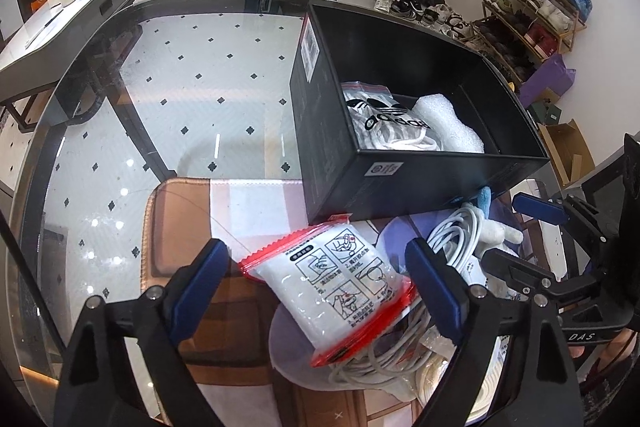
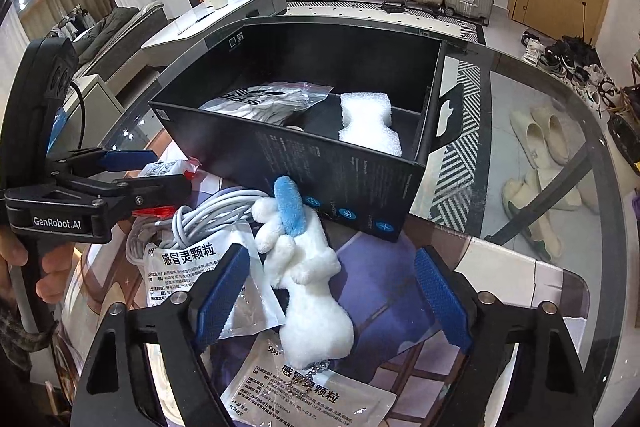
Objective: Organize soft objects
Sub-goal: 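Grasp the white plush toy with the right gripper while the left gripper grasps the red-edged packet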
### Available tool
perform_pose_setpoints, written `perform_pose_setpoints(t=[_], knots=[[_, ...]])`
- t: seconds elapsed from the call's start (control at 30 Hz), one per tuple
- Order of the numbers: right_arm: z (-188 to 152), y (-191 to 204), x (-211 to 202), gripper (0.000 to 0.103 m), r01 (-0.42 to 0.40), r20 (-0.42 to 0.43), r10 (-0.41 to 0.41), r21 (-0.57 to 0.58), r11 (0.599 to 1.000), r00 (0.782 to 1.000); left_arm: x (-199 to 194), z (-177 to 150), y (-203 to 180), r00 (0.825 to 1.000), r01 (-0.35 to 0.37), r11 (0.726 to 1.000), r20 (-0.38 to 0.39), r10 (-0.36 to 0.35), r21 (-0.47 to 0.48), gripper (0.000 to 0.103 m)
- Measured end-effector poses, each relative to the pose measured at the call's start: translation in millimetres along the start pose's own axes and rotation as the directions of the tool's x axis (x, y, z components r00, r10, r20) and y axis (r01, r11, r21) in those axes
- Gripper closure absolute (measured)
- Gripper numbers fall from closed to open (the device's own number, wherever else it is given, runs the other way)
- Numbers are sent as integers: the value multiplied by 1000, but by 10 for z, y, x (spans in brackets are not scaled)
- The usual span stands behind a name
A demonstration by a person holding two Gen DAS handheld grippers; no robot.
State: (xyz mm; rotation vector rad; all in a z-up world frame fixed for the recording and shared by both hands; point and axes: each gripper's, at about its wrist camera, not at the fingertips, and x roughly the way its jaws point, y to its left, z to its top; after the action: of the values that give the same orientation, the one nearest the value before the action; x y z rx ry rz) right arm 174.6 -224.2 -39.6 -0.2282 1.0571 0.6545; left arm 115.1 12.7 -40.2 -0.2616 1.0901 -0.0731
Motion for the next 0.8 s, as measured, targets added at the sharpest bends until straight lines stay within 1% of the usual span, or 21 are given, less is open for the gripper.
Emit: perform_pose_setpoints(t=[0.07,0.13,0.2,0.23,0.27,0.37,0.43,0.53,0.57,0.6,0.7,0.8], knots=[[-3,-5,39,24,-9,-16,9,2,1000,1000,7,-1,-2,1000,-7,1000,3,7,2,17],[-2,-12,52,26,-17,-19,17,9,1000,1000,0,12,7,1000,-6,1000,4,6,-8,21],[-1,-19,59,31,-26,-20,27,20,999,999,-10,22,18,1000,0,1000,3,0,-15,28],[7,-25,58,36,-35,-23,36,25,999,999,-13,24,25,1000,0,1000,1,0,-15,29],[10,-22,55,43,-39,-25,39,27,999,999,-16,22,28,1000,1,1000,0,-1,-15,29],[19,-8,84,51,-44,-42,45,25,999,998,-24,17,32,1000,3,1000,2,-3,-13,30],[20,8,100,54,-38,-46,39,22,999,998,-25,11,25,1000,2,1000,3,-2,-8,31],[28,31,103,63,-46,-52,47,21,999,998,-33,-2,32,1000,9,1000,-2,-9,-3,34],[31,47,103,65,-46,-55,47,17,999,997,-37,-11,28,1000,13,1000,-5,-13,-2,36],[34,57,104,66,-43,-58,44,12,999,997,-42,-15,28,1000,17,1000,-7,-17,-1,39],[39,80,106,69,-41,-64,42,12,999,997,-56,-28,21,1000,24,1000,-15,-24,1,43],[31,67,91,70,-44,-69,45,17,999,997,-81,-53,7,1000,24,1000,-17,-24,9,46]])
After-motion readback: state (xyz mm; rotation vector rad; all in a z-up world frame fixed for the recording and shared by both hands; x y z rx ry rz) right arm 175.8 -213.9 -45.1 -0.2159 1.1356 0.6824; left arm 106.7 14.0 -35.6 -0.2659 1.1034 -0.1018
